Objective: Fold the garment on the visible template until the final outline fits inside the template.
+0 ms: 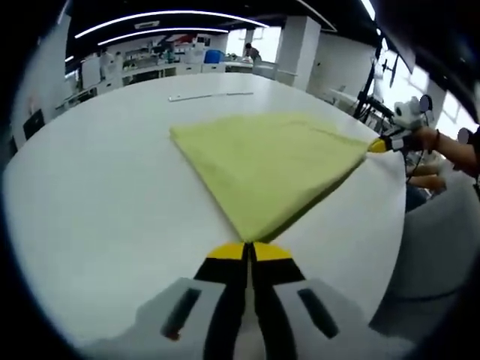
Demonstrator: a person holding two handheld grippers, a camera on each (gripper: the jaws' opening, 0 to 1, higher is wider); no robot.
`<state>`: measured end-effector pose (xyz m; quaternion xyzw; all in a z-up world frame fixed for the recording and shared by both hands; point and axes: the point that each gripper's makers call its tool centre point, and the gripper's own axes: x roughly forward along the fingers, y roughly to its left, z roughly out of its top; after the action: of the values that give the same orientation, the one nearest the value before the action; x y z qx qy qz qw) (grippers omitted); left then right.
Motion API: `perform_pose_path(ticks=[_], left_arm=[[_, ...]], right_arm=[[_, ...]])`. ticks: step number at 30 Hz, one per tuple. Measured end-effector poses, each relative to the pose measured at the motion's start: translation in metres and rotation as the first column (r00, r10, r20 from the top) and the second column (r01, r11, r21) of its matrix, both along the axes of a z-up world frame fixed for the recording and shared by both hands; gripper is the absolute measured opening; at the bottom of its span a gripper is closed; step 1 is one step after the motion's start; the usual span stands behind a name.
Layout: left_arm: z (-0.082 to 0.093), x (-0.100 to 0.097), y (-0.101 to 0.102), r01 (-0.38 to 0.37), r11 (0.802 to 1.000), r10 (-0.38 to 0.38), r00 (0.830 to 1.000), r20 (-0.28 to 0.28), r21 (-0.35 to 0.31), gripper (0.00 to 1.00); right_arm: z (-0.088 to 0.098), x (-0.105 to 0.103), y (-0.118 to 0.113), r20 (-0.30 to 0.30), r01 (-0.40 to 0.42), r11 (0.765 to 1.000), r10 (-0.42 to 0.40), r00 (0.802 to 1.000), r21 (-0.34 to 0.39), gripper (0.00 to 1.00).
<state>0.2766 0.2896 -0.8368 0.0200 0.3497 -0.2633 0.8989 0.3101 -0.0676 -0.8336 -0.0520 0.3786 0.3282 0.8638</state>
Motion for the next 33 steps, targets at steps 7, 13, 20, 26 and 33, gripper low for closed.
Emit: perform_pose_path(ticks=[7, 13, 20, 26, 33], left_arm=[[-0.005, 0.000, 0.008, -0.016, 0.999, 0.016, 1.000, 0.000, 0.042, 0.00], [-0.007, -0.002, 0.019, -0.051, 0.998, 0.050, 0.999, 0.005, 0.038, 0.00], [0.010, 0.001, 0.016, -0.072, 0.997, 0.071, 0.997, 0.027, 0.037, 0.05], [0.031, 0.006, 0.013, -0.119, 0.992, 0.120, 0.992, 0.035, -0.032, 0.28], [0.067, 0.010, 0.003, -0.141, 0.987, 0.147, 0.986, 0.076, -0.080, 0.63]], right_arm=[[-0.001, 0.000, 0.000, -0.008, 0.018, 1.000, -0.018, 1.000, 0.005, 0.00], [-0.003, 0.000, 0.000, -0.017, 0.049, 0.999, -0.049, 0.999, 0.009, 0.00], [0.012, 0.003, 0.001, -0.001, 0.072, 0.997, -0.072, 0.997, 0.022, 0.26], [0.031, 0.005, 0.008, 0.013, 0.065, 0.997, -0.066, 0.998, 0.042, 0.44], [0.057, 0.002, 0.019, 0.043, 0.020, 0.999, -0.021, 0.999, 0.028, 0.71]])
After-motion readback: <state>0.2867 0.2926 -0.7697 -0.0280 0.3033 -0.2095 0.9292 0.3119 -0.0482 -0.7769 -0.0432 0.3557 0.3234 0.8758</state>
